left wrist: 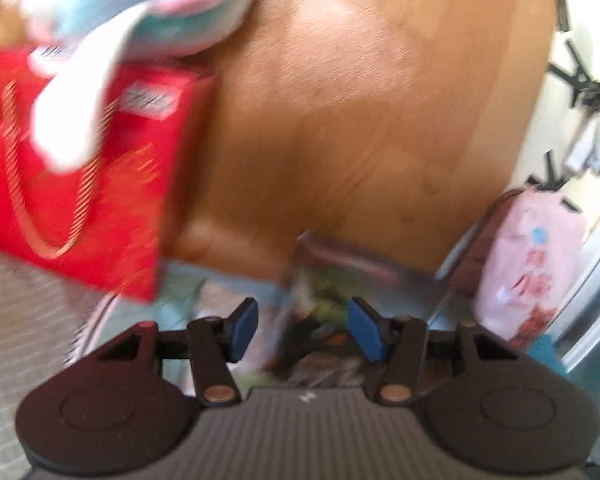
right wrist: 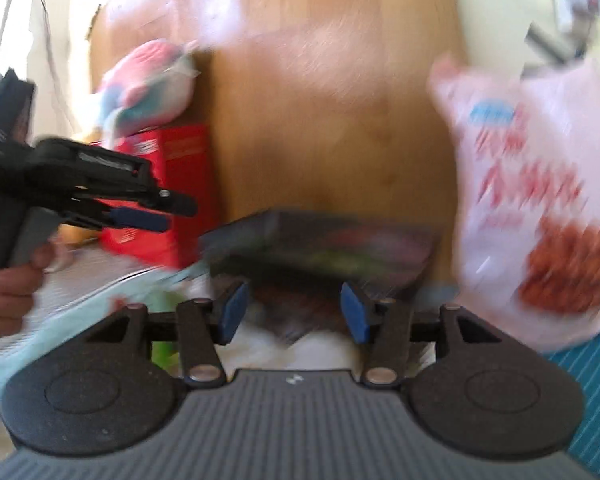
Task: Organize snacks
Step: 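Drop the pink candy stick into the black box with the left tool, then grasp the green biscuit pack with the left tool and lift it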
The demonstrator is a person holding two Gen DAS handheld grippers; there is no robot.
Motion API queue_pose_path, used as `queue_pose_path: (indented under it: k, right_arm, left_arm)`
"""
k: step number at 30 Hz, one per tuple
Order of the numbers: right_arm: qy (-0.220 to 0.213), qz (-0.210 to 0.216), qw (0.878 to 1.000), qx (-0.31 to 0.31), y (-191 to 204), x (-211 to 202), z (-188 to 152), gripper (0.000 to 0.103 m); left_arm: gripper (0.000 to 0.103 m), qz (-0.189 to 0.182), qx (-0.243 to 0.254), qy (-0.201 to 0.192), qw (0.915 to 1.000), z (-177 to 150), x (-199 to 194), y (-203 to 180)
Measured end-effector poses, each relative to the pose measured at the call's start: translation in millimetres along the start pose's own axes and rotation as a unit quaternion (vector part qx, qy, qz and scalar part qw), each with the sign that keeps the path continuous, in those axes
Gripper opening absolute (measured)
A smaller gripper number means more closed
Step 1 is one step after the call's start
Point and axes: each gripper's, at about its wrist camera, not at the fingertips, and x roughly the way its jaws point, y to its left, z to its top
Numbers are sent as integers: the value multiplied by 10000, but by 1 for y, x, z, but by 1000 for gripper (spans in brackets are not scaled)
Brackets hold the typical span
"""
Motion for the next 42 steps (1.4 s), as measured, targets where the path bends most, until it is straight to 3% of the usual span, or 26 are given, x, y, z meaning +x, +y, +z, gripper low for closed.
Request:
queue_pose_path:
  k: [5, 8, 11, 17, 19, 23, 28, 32, 34, 37, 39, 41, 42]
  right_arm:
    - [1030, 1102, 9841, 936, 8, 20, -10, 55]
    - [1303, 1306, 9752, 1219, 11, 28, -14, 55]
    - [1510, 1418, 9689, 1353, 1, 24, -9, 51]
    - [1582, 1225, 9766, 794, 1, -27, -14, 52]
    - [1480, 1008, 9813, 705, -1, -38, -16, 55]
    - [1168, 679, 9902, 354, -2, -75, -12, 56]
    - [1171, -35, 9877, -1033, 8, -114, -3, 57]
    - [574, -704, 9762, -1968, 6, -142, 41, 56]
    - [-32, -1036, 9675, -2306, 2, -165, 82, 55]
    - [-1188, -1388, 9590, -2167, -11, -215, 151, 57]
    - [-1766, -1514, 9517, -2005, -22, -244, 178, 57]
    - [-1939, -1423, 9544, -1768, -34, -257, 184, 57]
    - [-1860, -1235, 9620, -1574, -40, -255, 178, 57]
  left_arm:
    - [59, 304, -45, 452, 9985, -22, 19, 15]
    - [58, 163, -63, 704, 9974, -40, 27, 10]
    - [58, 229, 66, 626, 9978, -56, 17, -1]
    - [62, -18, 118, 629, 9979, -88, -12, -22]
    - [71, 23, 224, 632, 9977, -94, -19, -28]
    - [72, 16, -102, 435, 9990, -90, -45, -15]
    - [74, -5, -242, 259, 9994, -88, -88, 5]
    - [74, 126, 134, 405, 9990, -92, -108, 5]
    - [74, 136, 307, 386, 9987, -93, -119, -1]
    - [74, 40, 414, 288, 9987, -91, -132, -13]
    - [74, -59, 463, 221, 9987, -91, -138, -21]
    - [76, -145, 488, 196, 9985, -92, -139, -27]
    - [76, -183, 491, 203, 9984, -93, -136, -29]
